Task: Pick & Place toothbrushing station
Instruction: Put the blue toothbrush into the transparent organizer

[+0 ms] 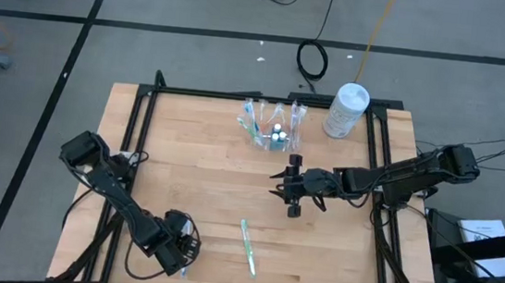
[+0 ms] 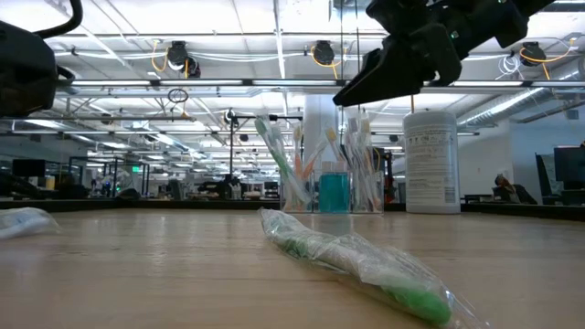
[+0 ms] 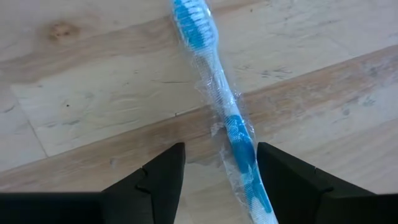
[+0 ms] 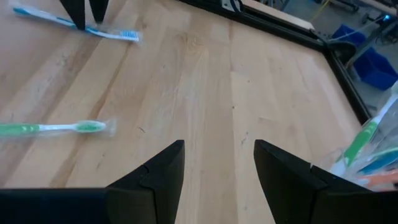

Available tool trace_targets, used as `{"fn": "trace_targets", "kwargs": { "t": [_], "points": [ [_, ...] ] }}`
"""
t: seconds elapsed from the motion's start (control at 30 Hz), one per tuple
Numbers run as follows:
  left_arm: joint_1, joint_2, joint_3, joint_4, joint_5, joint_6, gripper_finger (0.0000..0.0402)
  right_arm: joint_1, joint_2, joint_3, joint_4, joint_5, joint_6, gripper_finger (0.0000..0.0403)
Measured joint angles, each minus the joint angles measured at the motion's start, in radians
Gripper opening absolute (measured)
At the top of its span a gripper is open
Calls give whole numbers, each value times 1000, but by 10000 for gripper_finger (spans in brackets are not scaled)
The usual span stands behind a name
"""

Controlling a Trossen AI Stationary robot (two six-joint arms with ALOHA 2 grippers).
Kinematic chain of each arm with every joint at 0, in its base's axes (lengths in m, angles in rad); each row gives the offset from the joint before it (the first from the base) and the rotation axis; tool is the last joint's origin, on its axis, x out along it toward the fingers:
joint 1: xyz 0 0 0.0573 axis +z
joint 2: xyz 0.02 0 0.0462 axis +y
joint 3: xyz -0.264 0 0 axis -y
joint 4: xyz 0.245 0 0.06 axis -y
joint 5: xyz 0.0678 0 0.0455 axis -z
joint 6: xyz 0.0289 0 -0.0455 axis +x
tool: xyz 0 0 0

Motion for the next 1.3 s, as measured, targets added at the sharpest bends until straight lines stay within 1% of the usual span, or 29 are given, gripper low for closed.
{"fn": "trace_targets", "kwargs": {
  "t": [0.1, 0.2, 0.4, 0.6, 0.63, 0.67, 0.73, 0.87, 1.0, 1.1, 1.2, 1.3],
  "points": [
    [6, 0, -1, 0, 3, -3, 189, 0, 0, 0, 12, 0, -18, 185],
    [11, 1, -2, 0, 8, 1, 155, 0, 0, 0, 16, 0, -27, 185],
    [14, 2, -4, -9, 14, -16, 90, 0, 0, 0, 16, -2, -95, 185],
    [14, 3, -4, -8, -11, -19, 46, 0, 0, 0, 16, -2, -89, 185],
    [14, 3, -4, -1, -36, -18, 41, 0, 0, 0, 16, -2, -88, 185],
    [14, 5, -4, 8, -82, -16, 36, 0, 0, 0, 16, -2, -88, 185],
    [20, 10, -7, 26, -200, 9, 28, 0, 0, 0, 16, -2, -87, 185],
    [21, 2, -9, 110, -420, 134, 18, 0, 0, 0, 15, -2, -81, 185],
    [48, -35, -7, 189, -617, 328, 10, 0, 0, 0, 15, -2, -25, 185],
    [75, -54, -7, 269, -758, 502, 9, 0, 0, 0, 15, -3, 11, 185],
    [110, -64, -6, 373, -855, 684, 18, 0, 0, 0, 15, -3, 66, 185],
    [153, -64, -6, 500, -895, 867, 25, 0, 0, 0, 3, -3, 147, 185]
  ]
}}
